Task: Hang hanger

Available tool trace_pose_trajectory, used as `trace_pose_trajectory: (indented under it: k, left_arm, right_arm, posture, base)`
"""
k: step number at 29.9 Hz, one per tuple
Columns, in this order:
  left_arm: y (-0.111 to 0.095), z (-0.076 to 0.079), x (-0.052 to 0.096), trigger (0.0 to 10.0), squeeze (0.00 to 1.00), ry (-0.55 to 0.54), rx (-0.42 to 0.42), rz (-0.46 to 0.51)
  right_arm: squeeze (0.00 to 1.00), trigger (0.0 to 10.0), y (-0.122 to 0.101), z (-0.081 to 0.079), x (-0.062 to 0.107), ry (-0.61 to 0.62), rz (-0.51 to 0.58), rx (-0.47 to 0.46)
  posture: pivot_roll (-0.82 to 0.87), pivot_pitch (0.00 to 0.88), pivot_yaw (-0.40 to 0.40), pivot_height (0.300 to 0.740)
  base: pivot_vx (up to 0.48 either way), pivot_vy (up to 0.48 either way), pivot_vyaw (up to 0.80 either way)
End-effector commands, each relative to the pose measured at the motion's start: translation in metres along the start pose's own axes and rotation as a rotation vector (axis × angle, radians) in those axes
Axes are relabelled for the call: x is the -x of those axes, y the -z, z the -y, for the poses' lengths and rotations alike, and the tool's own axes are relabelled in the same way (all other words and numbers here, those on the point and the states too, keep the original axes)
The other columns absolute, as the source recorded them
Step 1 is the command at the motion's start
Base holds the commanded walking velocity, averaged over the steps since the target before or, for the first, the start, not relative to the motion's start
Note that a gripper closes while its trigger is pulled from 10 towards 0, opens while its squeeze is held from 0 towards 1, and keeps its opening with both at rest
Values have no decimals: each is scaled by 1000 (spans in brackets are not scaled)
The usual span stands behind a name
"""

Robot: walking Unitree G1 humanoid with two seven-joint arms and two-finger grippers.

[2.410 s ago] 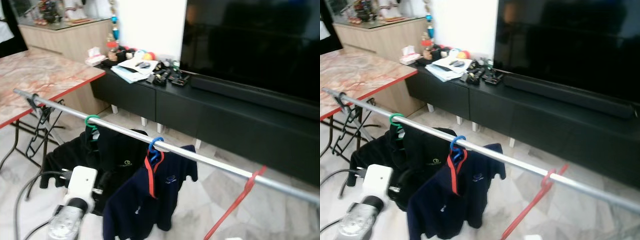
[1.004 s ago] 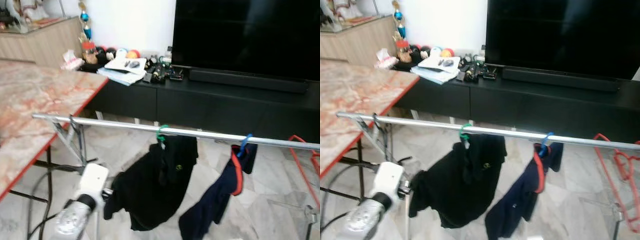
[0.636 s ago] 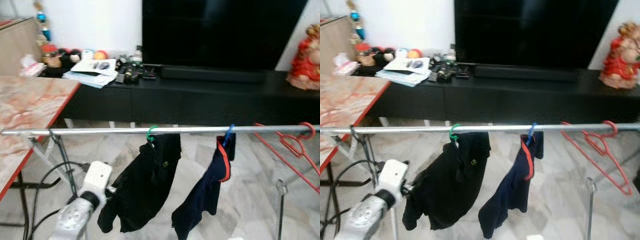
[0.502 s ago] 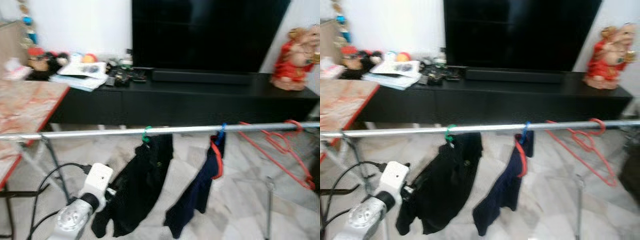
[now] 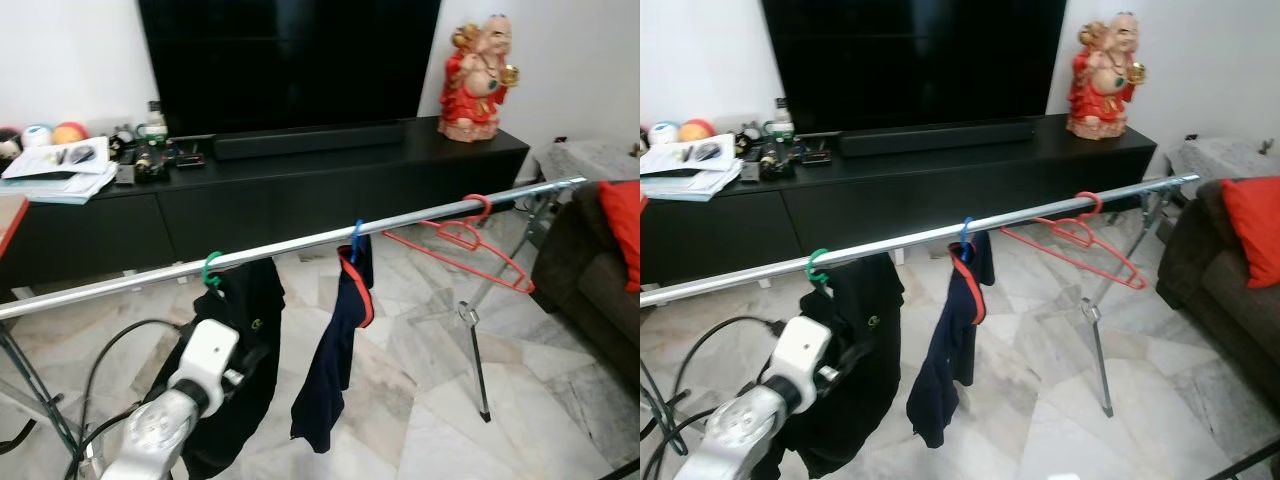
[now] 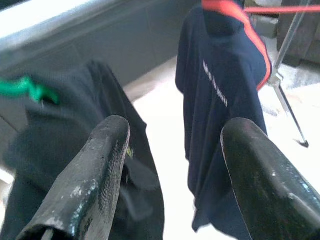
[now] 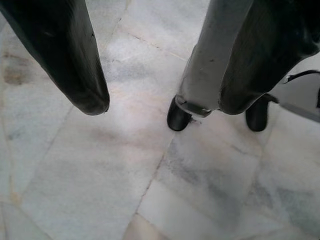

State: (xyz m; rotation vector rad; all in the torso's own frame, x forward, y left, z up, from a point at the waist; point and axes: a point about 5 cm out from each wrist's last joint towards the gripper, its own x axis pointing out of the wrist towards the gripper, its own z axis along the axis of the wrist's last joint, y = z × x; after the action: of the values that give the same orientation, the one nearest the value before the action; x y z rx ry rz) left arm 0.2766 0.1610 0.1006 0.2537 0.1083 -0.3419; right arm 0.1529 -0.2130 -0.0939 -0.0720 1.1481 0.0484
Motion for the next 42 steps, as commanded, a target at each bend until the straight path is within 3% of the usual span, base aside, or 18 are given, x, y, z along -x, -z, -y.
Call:
trace_pose_trajectory:
  k: [1,9,14,30,42]
  left_arm:
    - [6,-6,0,10000,0,-21,-27,-31]
    - [1,-13,-3,10000,0,-61,4,1]
    - [5,-10,1,10000,0,-46,14,-8]
    - [6,-6,0,10000,0,-48,25,-4]
    - [6,4,0,10000,0,9,32,-1]
  right_arm:
    - [0,10000,-6,-5,-1,-11,21,-6]
    - [0,10000,-6,-6,-1,-13,24,-11]
    - [0,10000,-6,-6,-1,-9,31,-21]
    - [0,10000,-7,-4,-1,-4,41,-23]
    - [0,10000,-7,-3,-1,0,39,-18]
  posture:
    - [191,0,-6,740]
    - [187,0,0,740]
    - [192,0,-1,740]
    - [193,0,-6,740]
    - [195,0,-11,740]
  base:
    - [0,0,0]
    - [0,0,0]
    - [0,0,0]
    - [0,401,0]
    - [0,0,0]
